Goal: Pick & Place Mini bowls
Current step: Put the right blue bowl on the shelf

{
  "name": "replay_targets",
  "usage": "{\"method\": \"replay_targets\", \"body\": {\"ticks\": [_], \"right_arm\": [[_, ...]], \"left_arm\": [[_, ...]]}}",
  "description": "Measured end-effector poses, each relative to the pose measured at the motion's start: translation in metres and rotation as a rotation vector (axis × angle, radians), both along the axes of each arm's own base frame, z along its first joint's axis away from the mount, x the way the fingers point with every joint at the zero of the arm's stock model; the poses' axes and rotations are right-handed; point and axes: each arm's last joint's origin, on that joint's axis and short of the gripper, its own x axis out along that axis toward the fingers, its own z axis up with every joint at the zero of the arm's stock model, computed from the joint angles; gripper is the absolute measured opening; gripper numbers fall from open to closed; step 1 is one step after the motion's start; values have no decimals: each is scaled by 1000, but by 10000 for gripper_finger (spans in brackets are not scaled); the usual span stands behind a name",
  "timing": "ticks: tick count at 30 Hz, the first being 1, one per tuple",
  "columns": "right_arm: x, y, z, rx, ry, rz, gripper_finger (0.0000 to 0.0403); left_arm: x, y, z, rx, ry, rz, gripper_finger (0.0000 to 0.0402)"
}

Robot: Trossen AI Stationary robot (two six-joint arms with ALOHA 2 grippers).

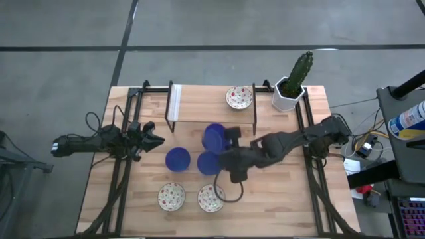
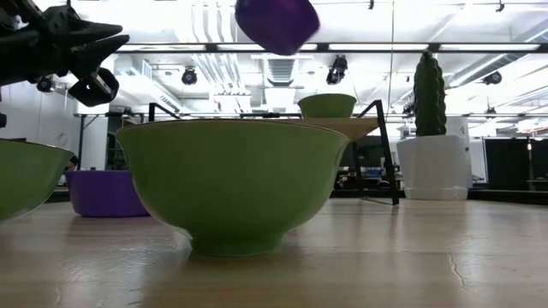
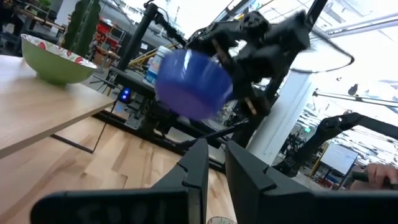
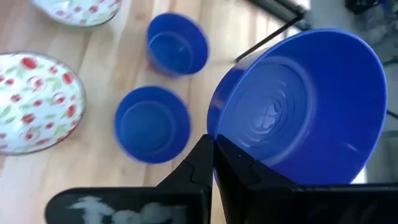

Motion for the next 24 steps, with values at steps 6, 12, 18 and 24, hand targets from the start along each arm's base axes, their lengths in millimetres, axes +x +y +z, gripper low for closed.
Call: {"method": "replay_targets", "body": {"ticks": [6,12,18,24], "right_arm": [[18,-24,20,-42,-44,-4,8],[39,-54,29,-84,13,-47,8],[54,-88,25,-55,120,-98,8],[63,-100,7,-55,246,-53,8]], "left_arm": [[0,0,0,0,5,0,48],[0,0,-1,-5,6,0,48],[0,0,-2,-5,21,-1,48],[0,0,-3,-9,31,-1,48]]}}
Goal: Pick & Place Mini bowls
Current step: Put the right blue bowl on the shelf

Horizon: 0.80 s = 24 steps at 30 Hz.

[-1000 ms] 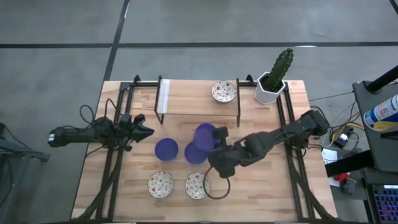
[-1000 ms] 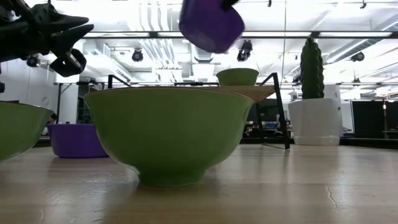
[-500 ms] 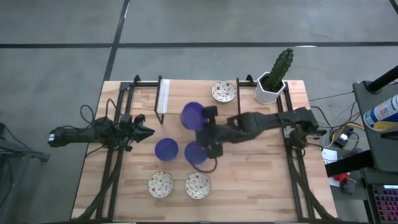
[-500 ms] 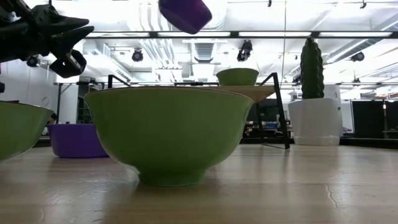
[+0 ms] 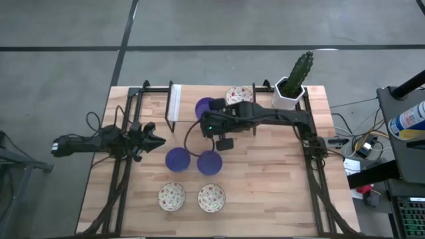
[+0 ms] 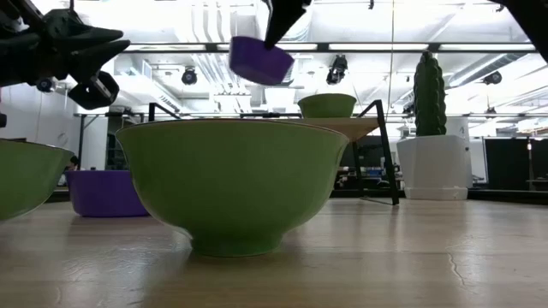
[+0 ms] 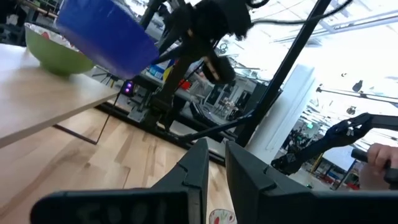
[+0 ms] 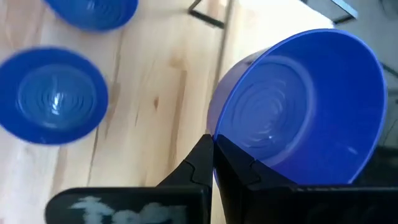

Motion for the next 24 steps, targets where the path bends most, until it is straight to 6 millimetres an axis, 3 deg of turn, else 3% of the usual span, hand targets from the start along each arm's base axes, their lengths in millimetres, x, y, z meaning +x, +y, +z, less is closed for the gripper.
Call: {"method": "replay_targets", "body": {"ticks": [8,24], "right_arm": [[11,-34,-19,-28,66,-19,8],[8,-88,-20,109,43,-54,8]], "left_arm": [[0,0,-2,-9,18,-2,48],[1,0,-6,-32,67,-4,48]]}}
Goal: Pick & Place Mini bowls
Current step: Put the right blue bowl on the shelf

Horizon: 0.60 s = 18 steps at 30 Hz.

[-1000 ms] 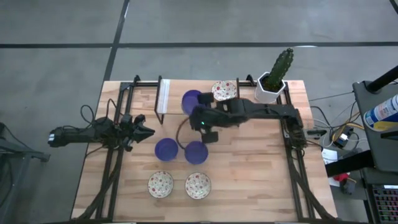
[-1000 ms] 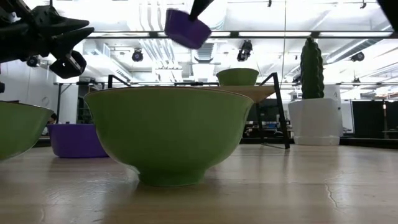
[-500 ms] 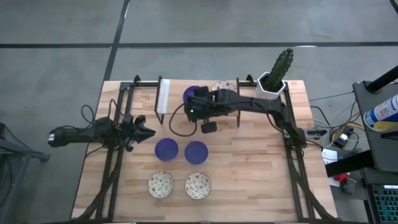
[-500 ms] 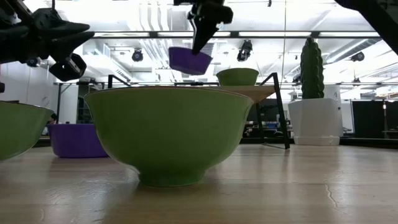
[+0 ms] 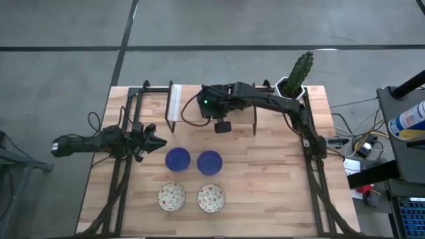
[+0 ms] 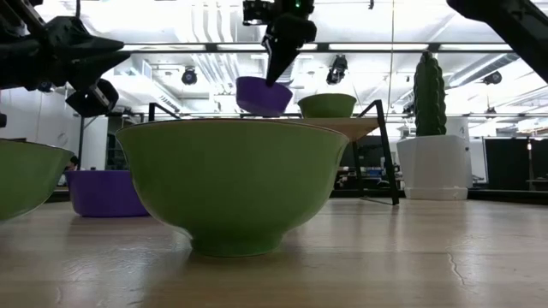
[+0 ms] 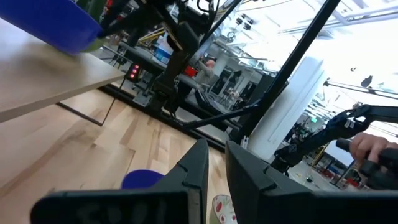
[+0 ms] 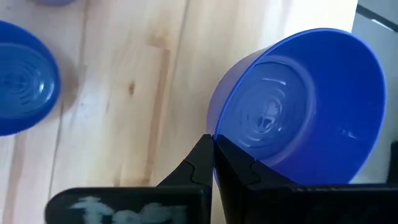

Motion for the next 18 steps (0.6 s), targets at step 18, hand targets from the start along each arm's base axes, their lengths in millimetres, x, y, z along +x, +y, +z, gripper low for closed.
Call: {"method": "replay_targets", "body": {"ticks": [18], "right_arm": [[1,-13,-3,-13,-11,-9,8]], "left_arm": [[0,0,0,-19,2,-2,48]]}}
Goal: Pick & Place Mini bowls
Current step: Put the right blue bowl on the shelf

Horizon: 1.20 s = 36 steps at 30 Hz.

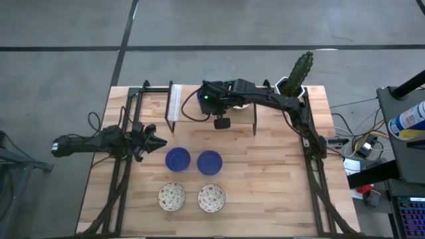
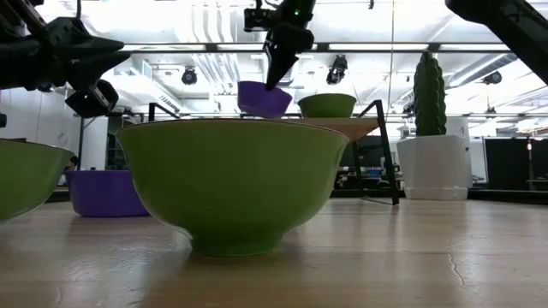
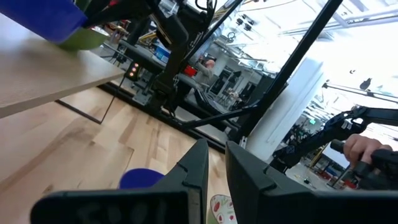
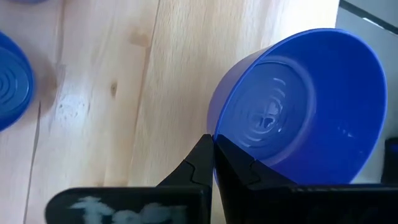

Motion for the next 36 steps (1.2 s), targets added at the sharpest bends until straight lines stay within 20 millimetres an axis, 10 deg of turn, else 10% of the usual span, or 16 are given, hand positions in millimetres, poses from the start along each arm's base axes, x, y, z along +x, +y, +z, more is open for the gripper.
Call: {"method": "replay_targets", "body": {"ticks": [36], "right_arm": [[5,-5,-22,-31,41,-11,49]], "left_arm": [[0,0,-4,-35,43,-5,48]]}}
